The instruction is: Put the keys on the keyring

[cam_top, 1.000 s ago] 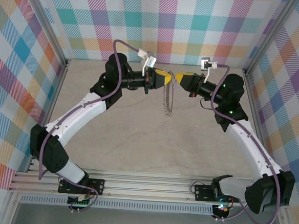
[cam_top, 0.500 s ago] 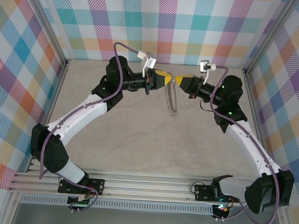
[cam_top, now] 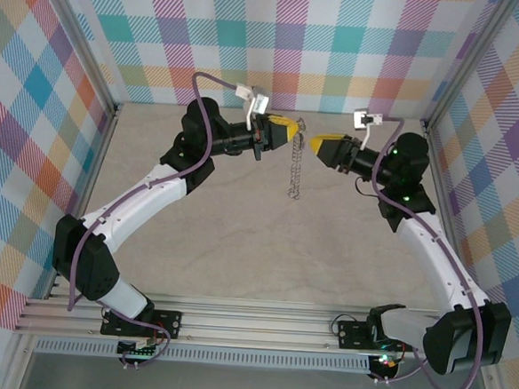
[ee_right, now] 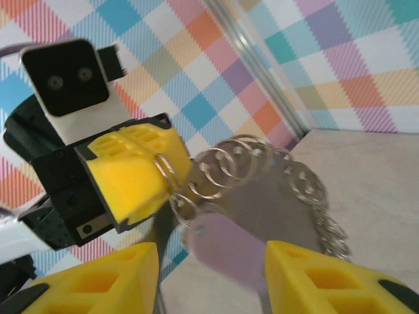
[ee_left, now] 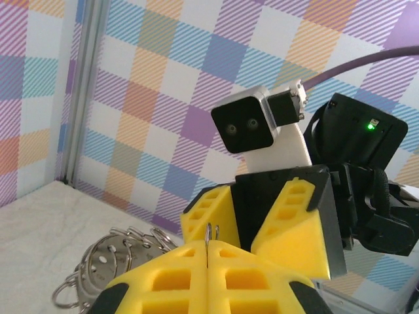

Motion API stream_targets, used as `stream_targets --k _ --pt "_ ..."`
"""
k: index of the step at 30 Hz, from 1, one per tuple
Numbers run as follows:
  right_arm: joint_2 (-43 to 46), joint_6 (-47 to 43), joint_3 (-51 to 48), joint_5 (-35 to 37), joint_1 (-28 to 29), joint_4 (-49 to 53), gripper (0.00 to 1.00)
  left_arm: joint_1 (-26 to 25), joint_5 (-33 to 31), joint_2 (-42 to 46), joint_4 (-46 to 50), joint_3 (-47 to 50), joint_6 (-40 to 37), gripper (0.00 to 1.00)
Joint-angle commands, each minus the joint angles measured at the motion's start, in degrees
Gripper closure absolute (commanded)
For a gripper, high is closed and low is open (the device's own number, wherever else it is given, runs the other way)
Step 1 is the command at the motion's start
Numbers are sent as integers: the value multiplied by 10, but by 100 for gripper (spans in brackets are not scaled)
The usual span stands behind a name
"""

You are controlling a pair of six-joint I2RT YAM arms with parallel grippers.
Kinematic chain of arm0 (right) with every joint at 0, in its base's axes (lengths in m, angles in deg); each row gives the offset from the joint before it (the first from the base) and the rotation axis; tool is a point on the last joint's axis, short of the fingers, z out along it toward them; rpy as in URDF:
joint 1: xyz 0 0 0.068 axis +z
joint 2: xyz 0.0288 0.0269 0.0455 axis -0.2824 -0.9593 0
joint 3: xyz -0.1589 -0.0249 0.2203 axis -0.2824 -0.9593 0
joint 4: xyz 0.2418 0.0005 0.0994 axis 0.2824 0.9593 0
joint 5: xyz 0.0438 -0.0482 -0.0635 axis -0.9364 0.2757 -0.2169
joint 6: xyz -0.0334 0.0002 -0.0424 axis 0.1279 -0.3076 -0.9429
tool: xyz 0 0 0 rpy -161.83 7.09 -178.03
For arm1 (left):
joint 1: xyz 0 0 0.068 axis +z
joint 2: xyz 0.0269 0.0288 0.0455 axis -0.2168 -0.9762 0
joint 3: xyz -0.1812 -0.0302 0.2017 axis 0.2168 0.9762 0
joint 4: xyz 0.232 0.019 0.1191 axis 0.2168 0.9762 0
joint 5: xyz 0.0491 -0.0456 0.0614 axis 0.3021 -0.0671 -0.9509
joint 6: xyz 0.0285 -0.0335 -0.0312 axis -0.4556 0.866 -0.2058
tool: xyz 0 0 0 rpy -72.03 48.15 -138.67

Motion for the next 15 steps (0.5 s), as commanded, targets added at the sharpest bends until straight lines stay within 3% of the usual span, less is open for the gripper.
stream_targets --k 1,7,15 --pt "30 13 -8 0 -27 -3 51 -2 -8 15 -57 -1 10 100" --pt "36 60 -19 33 -32 -46 51 1 -5 1 -89 -4 37 100" --pt "9 167 -40 66 -22 -211 48 7 2 -32 -168 -5 124 100"
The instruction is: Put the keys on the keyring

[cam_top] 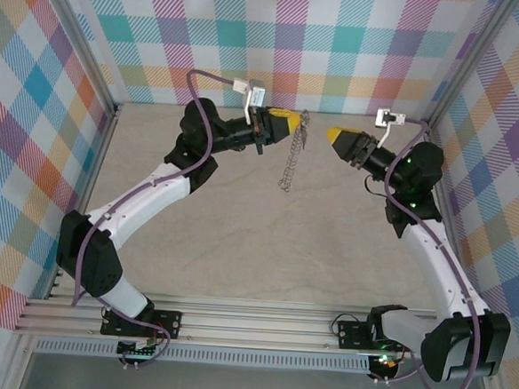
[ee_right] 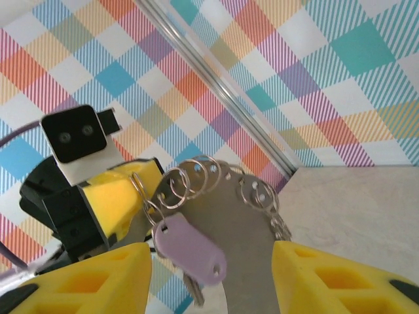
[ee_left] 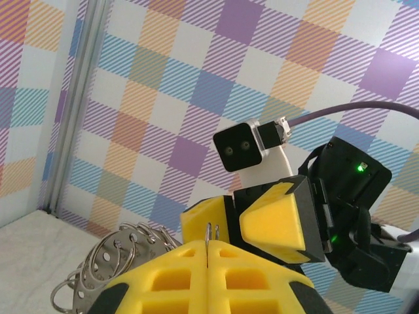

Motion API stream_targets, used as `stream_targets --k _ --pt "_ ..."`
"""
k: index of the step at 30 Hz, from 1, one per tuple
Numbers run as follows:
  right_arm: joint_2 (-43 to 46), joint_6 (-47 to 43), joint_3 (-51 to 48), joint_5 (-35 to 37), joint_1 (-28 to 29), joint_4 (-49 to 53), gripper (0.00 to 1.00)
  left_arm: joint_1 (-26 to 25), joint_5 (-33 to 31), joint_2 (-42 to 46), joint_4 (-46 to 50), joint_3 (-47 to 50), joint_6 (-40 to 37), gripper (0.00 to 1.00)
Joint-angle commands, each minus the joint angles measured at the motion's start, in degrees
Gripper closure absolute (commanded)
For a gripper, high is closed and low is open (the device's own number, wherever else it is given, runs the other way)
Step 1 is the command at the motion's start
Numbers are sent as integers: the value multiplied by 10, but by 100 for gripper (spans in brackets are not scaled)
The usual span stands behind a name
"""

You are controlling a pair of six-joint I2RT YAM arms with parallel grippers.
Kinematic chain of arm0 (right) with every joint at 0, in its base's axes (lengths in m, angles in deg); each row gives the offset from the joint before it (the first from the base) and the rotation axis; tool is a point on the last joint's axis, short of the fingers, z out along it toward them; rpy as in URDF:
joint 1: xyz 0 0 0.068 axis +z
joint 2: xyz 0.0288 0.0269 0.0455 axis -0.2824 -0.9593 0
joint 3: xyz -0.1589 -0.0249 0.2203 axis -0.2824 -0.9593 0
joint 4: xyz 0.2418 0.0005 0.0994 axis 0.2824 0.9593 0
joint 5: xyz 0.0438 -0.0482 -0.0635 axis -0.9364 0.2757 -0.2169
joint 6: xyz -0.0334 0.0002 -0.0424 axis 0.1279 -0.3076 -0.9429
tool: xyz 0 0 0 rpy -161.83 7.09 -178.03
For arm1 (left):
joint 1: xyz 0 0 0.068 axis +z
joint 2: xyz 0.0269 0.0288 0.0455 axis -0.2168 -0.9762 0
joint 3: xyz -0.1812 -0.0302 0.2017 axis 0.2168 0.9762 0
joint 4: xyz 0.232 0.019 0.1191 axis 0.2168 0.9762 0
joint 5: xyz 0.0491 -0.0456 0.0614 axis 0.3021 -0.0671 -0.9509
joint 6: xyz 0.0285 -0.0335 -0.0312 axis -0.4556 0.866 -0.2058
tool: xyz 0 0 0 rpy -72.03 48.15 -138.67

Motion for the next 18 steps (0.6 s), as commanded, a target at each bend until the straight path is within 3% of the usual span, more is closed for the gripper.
stream_targets --k 1,11,18 --pt "-10 56 -6 25 13 -109 48 6 2 -13 -75 -6 53 100" --pt "-38 64 -3 66 45 -150 47 7 -30 -40 -182 11 160 100" --pt "-63 70 10 69 59 -167 47 7 -35 -52 -209 10 187 100"
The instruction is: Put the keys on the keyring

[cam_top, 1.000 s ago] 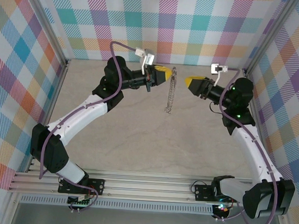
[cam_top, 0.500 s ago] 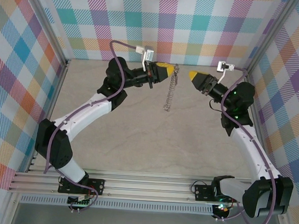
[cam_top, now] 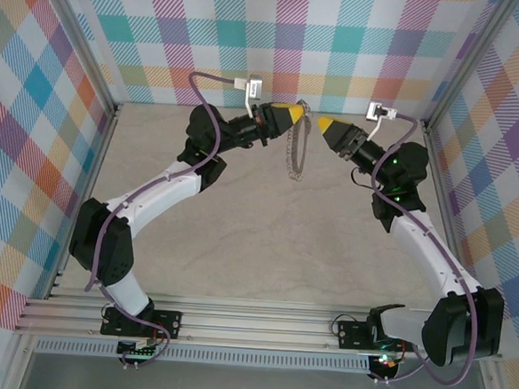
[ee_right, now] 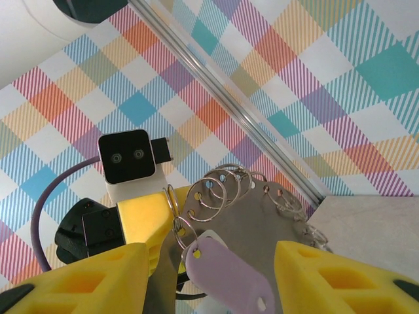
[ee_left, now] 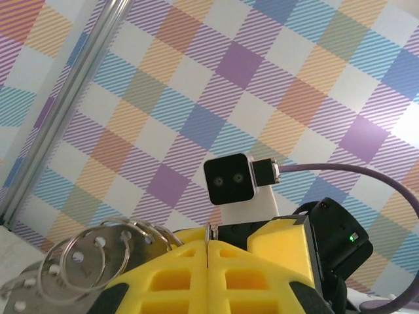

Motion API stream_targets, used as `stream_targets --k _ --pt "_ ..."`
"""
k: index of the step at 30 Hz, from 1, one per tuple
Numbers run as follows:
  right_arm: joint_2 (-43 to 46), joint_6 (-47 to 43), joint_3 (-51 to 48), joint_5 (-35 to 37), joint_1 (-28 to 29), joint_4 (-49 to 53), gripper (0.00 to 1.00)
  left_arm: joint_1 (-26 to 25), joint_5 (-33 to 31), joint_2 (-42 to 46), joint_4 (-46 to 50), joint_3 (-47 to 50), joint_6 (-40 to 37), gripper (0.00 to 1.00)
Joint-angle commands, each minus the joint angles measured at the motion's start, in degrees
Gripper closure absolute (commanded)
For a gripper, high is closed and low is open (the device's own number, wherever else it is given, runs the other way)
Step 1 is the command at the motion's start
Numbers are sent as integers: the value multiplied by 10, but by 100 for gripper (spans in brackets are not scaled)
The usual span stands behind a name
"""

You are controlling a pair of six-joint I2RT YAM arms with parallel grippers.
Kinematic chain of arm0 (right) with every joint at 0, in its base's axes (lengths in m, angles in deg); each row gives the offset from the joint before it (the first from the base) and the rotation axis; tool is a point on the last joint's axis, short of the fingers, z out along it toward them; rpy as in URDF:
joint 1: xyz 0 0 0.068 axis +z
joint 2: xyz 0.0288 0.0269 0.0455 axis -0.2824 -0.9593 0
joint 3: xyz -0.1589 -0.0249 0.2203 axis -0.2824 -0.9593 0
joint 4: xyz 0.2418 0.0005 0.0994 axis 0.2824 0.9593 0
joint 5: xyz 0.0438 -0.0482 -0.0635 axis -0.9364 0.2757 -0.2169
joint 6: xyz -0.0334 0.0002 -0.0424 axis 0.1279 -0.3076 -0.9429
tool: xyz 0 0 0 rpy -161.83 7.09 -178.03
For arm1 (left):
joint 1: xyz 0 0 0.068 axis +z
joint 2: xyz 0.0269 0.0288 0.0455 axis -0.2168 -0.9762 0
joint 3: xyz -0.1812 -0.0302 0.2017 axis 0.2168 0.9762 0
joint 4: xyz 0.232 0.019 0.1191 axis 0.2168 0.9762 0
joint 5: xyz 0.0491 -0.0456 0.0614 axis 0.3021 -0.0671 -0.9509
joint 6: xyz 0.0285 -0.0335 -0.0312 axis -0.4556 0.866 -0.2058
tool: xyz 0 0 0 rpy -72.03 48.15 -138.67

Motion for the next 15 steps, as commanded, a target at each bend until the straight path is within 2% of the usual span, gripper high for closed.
stream_targets --k 1,10,15 --pt "-13 13 15 6 8 -45 47 5 -8 0 -61 2 24 100" --pt "-44 30 22 -8 20 -78 55 5 -7 4 -56 4 23 100" --pt "-52 39 28 -17 25 -88 65 5 -6 6 -54 5 23 100"
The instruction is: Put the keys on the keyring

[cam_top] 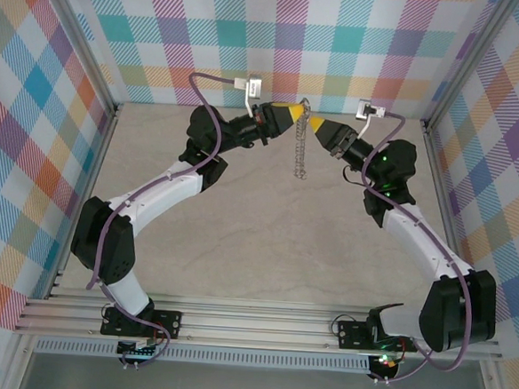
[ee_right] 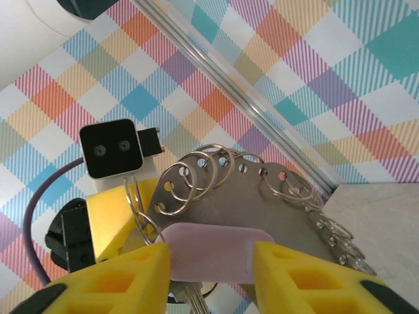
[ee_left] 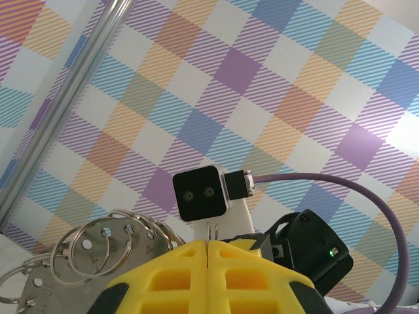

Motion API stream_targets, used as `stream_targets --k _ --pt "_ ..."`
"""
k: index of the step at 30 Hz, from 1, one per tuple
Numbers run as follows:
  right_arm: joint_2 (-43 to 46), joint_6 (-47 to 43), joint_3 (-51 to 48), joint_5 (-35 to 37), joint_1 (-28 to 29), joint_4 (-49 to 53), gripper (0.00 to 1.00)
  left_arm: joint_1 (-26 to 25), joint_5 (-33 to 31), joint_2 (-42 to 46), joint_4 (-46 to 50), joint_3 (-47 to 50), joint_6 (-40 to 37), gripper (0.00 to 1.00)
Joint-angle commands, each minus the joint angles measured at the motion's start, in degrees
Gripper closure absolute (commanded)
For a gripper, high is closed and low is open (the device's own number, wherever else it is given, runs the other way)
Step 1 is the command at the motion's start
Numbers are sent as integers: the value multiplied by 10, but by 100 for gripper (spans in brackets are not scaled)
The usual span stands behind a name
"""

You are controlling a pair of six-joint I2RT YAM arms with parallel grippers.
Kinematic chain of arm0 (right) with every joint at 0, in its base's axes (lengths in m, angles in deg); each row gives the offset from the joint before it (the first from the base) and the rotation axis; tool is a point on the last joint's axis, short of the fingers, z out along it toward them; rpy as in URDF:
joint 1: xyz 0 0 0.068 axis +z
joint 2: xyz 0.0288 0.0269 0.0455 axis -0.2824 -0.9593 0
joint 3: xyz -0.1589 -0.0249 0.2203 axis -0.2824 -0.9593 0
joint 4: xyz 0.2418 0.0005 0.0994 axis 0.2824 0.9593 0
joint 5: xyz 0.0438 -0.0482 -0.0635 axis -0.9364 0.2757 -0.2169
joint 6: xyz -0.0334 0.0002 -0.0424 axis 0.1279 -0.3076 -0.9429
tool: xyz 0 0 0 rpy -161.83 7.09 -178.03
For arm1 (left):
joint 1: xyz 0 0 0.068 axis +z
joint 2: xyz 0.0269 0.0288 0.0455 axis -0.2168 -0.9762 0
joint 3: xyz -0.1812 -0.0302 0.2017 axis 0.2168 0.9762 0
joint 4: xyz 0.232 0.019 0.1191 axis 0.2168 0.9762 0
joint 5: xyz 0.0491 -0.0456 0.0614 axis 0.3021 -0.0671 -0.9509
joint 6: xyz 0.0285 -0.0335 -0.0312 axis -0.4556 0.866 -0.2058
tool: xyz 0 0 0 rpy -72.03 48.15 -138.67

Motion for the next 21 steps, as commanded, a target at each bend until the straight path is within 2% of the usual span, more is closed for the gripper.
stream_targets --k 1,5,12,18,21 --pt "-7 13 26 -14 6 -43 65 5 -3 10 -35 4 6 100" --pt "-2 7 24 -18 9 -30 65 5 -3 12 -35 4 6 100" --pt "43 -54 14 -8 -2 48 61 5 -2 11 -35 0 6 100" --pt "62 -47 8 6 -26 38 60 5 1 13 -32 -2 6 100" --pt "53 -38 23 -3 -26 26 56 5 3 15 -31 -2 6 100"
